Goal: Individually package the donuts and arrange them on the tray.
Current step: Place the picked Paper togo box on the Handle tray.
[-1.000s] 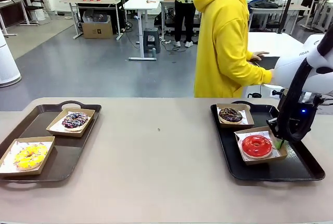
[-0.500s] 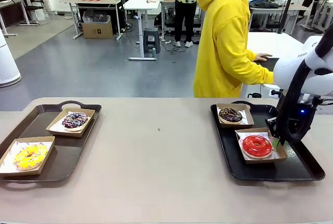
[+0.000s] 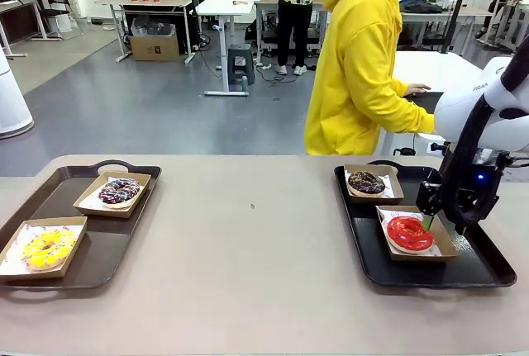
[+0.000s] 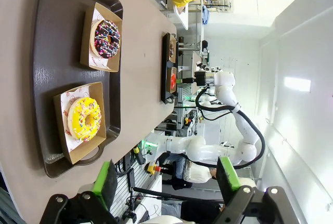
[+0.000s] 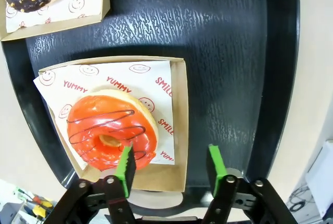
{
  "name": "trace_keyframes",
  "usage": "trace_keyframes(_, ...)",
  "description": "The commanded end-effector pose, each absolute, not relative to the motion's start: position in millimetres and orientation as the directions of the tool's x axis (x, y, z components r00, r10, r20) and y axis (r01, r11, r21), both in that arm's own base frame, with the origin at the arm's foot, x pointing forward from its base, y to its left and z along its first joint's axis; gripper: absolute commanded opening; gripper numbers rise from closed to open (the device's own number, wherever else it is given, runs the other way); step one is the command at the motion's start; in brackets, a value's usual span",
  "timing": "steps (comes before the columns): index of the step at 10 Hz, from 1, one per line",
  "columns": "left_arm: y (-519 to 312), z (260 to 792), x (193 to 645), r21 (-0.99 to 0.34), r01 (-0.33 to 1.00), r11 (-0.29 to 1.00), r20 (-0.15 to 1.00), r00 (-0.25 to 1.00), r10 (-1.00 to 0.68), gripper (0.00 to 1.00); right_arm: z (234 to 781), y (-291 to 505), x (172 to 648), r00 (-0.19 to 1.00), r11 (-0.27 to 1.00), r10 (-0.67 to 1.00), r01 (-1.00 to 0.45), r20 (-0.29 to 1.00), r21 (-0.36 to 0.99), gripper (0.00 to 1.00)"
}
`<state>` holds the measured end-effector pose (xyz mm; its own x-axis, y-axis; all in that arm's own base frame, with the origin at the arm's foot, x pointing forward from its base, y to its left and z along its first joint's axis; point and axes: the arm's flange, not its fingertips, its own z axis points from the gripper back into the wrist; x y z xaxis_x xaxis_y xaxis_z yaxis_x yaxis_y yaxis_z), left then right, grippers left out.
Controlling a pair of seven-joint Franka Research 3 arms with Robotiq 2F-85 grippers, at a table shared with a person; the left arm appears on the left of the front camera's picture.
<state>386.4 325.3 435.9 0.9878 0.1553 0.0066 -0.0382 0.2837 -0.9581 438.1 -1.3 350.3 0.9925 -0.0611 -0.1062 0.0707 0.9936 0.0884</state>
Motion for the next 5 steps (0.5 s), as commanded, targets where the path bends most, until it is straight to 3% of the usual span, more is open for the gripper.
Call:
trace_keyframes(1, 323, 439, 385, -0.956, -0.056, 0.288, -0.006, 0.986, 0.169, 1.00, 347, -5, 438, 0.993, 0.991, -0.041, 0.055, -0.114, 0.121, 1.00)
trace_keyframes(5, 323, 439, 385, -0.956, -0.056, 0.288, -0.006, 0.986, 0.169, 1.00, 361, -9, 430, 0.991, 0.984, -0.017, 0.040, -0.130, 0.173, 0.96)
